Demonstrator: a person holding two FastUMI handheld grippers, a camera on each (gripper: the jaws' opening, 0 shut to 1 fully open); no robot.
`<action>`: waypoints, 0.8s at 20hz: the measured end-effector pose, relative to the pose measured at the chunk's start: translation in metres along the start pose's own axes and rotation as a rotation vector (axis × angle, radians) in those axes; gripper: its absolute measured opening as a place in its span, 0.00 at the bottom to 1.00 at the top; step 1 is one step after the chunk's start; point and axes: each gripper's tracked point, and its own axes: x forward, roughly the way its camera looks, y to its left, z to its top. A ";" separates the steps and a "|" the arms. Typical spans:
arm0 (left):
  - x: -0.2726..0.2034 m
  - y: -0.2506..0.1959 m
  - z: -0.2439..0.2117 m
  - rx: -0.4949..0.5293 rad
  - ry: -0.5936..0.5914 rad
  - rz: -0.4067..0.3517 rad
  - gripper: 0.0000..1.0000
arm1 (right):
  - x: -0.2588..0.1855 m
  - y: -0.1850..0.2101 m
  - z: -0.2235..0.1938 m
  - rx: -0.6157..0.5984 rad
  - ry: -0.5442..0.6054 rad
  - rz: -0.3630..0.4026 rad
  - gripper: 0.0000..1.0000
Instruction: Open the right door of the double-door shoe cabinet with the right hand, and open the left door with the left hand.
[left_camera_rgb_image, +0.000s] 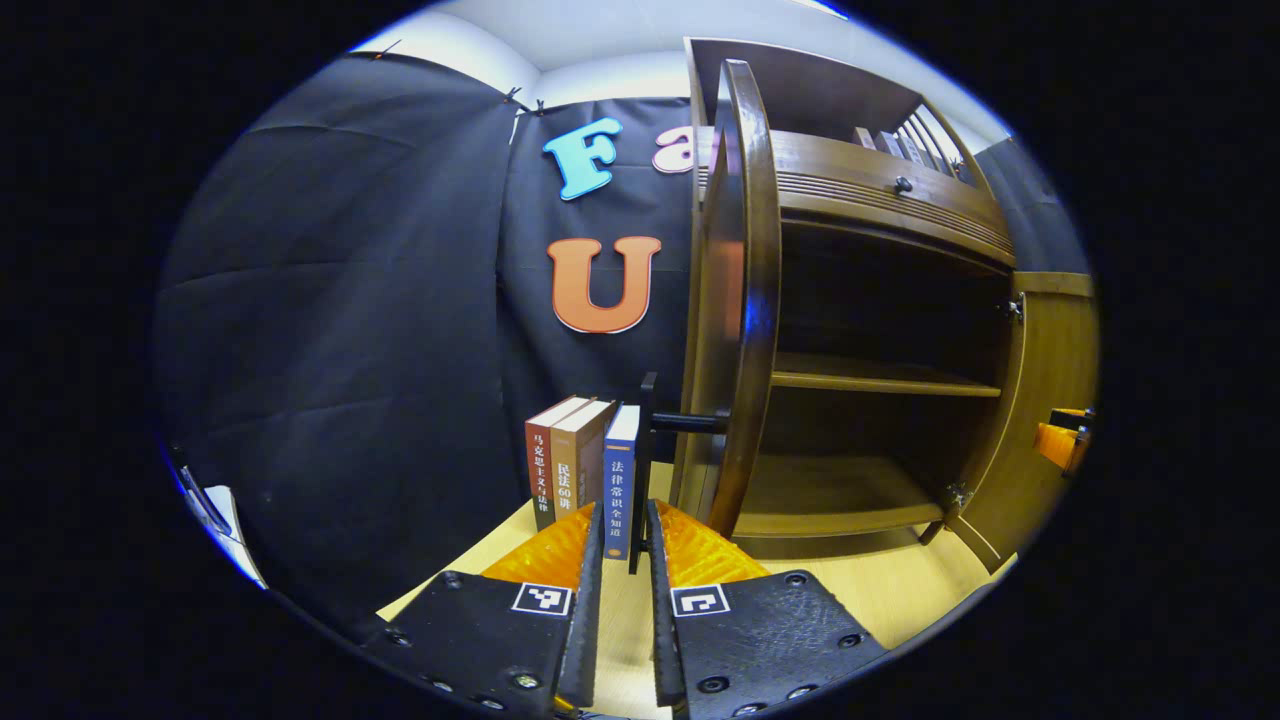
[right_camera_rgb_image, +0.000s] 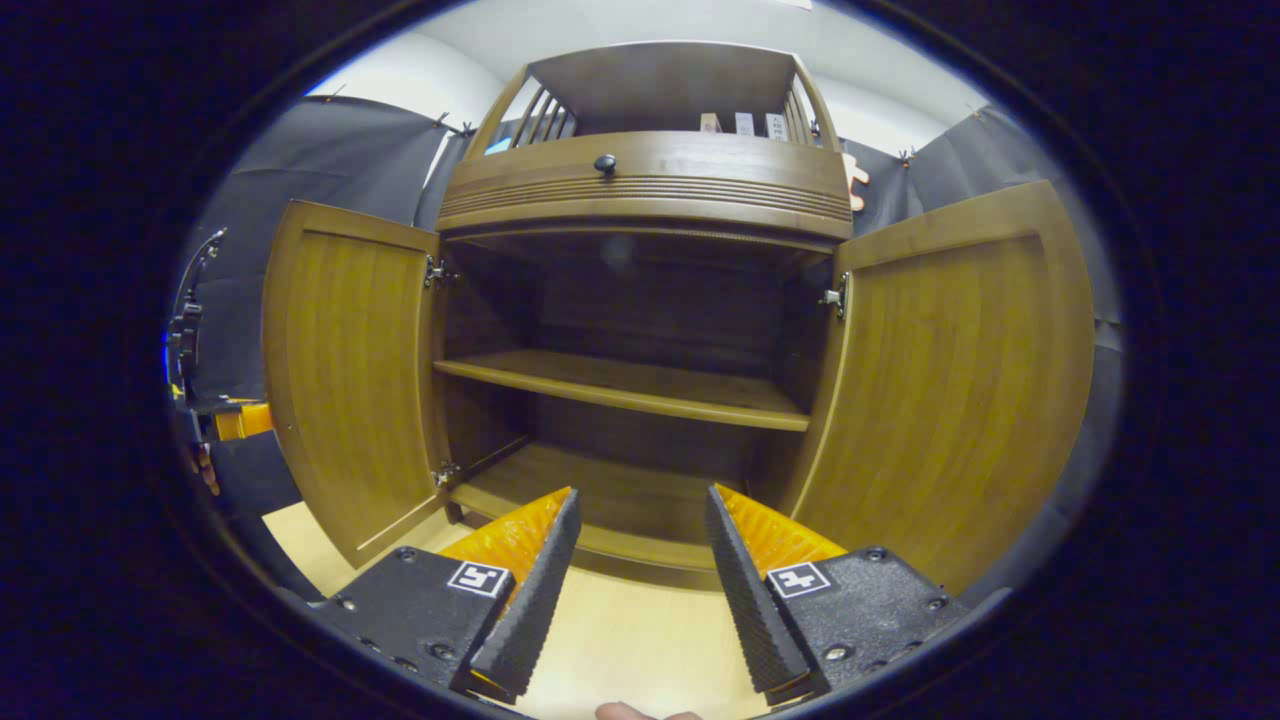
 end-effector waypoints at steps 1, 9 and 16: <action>-0.002 0.005 0.004 0.002 -0.006 0.015 0.22 | 0.000 0.001 0.003 0.003 -0.004 0.000 0.82; -0.048 -0.001 0.044 0.061 -0.107 0.044 0.22 | -0.001 -0.001 0.027 0.009 -0.041 -0.017 0.92; -0.047 -0.094 0.073 0.076 -0.145 -0.118 0.40 | -0.015 -0.017 0.043 0.019 -0.061 -0.054 0.97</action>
